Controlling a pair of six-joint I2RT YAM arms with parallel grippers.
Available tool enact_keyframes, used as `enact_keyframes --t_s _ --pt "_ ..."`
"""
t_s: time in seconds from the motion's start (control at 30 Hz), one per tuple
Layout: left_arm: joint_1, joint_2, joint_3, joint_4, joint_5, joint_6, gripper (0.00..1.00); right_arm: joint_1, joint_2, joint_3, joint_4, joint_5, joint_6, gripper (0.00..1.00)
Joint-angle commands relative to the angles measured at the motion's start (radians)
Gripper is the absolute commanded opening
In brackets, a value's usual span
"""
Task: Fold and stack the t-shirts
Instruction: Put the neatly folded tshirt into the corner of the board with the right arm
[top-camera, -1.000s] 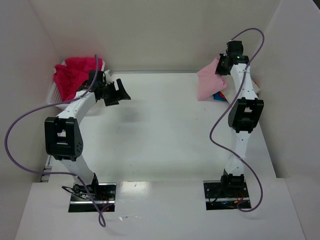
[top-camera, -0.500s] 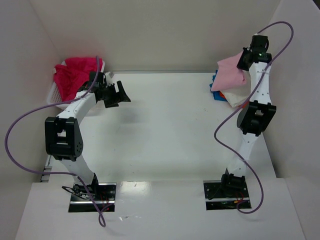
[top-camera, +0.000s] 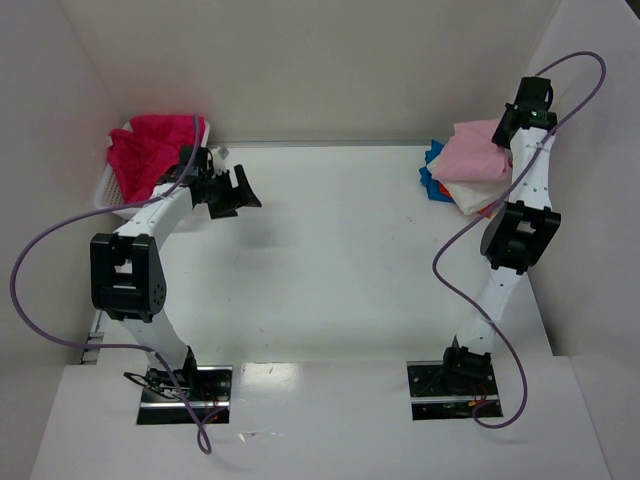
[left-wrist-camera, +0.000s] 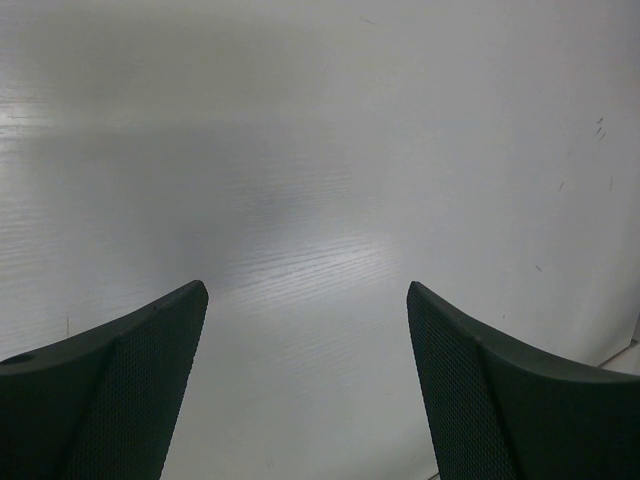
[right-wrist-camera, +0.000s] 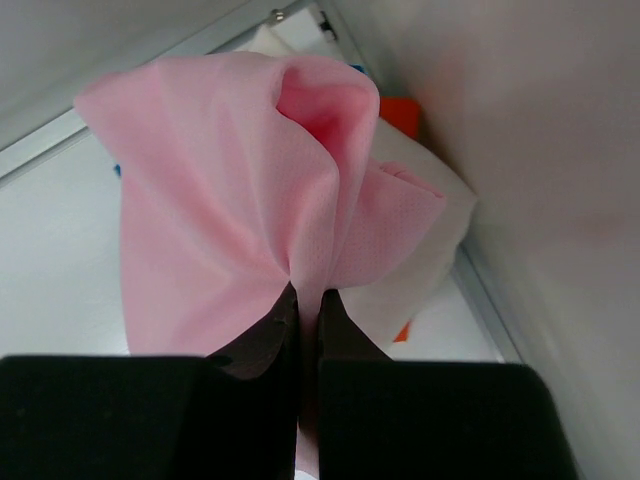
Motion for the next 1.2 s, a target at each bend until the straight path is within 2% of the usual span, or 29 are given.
enact_keyframes --t_s 0.0,0.1,0.13,0.17,0.2,0.27,0.3,0.4,0.63,0.77,0.83,0.9,0.93,1.03,1.17 --pt "0.007 0.006 -0.006 0.007 0.019 0.0 0.89 -0.012 -0.023 0.002 0.049 0.091 -0.017 0.03" --pt "0.007 0.015 -0.006 0.007 0.028 0.0 0.89 -0.012 0.001 -0.007 0.049 0.106 -0.017 0.11" --pt "0.007 0.015 -0.006 0.007 0.028 0.0 0.89 -0.012 0.001 -0.007 0.049 0.114 -0.017 0.33" --pt "0.007 0.015 -0.006 0.007 0.028 0.0 0.89 -0.012 0.001 -0.016 0.049 0.114 -0.017 0.45" --pt "0.007 0.025 -0.006 0.007 0.028 0.0 0.89 -0.012 0.001 -0.016 0.049 0.102 -0.017 0.51" --pt "0.007 0.026 -0.005 0.007 0.039 0.0 0.89 -0.012 0.001 -0.016 0.049 0.089 -0.017 0.73" --pt "0.007 0.035 0.003 0.007 0.039 0.0 0.89 -0.012 -0.011 -0.016 0.049 0.079 -0.017 0.8" --pt "0.007 0.035 0.004 0.007 0.048 0.0 0.89 0.009 -0.068 -0.059 0.063 0.079 -0.006 0.97" --pt "0.007 0.016 -0.009 0.016 0.057 0.0 0.89 0.07 -0.138 -0.174 0.122 0.018 -0.006 0.97" --pt "0.007 -0.035 -0.019 0.016 0.066 0.0 0.89 0.107 -0.129 -0.27 0.193 0.007 0.004 0.88" --pt "0.007 -0.06 -0.019 0.016 0.066 0.0 0.89 0.117 -0.093 -0.295 0.213 0.025 0.014 0.78" --pt "0.007 -0.104 -0.029 0.016 0.057 0.0 0.89 0.117 -0.082 -0.305 0.233 0.064 0.028 0.73" --pt "0.007 -0.119 -0.029 0.016 0.043 0.0 0.89 0.117 -0.067 -0.306 0.256 0.087 0.038 0.66" --pt "0.007 -0.166 -0.029 0.016 0.021 0.0 0.89 0.117 -0.057 -0.339 0.289 0.163 0.048 0.6" --pt "0.007 -0.177 -0.038 0.016 0.02 0.0 0.89 0.117 -0.023 -0.349 0.308 0.173 0.038 0.6"
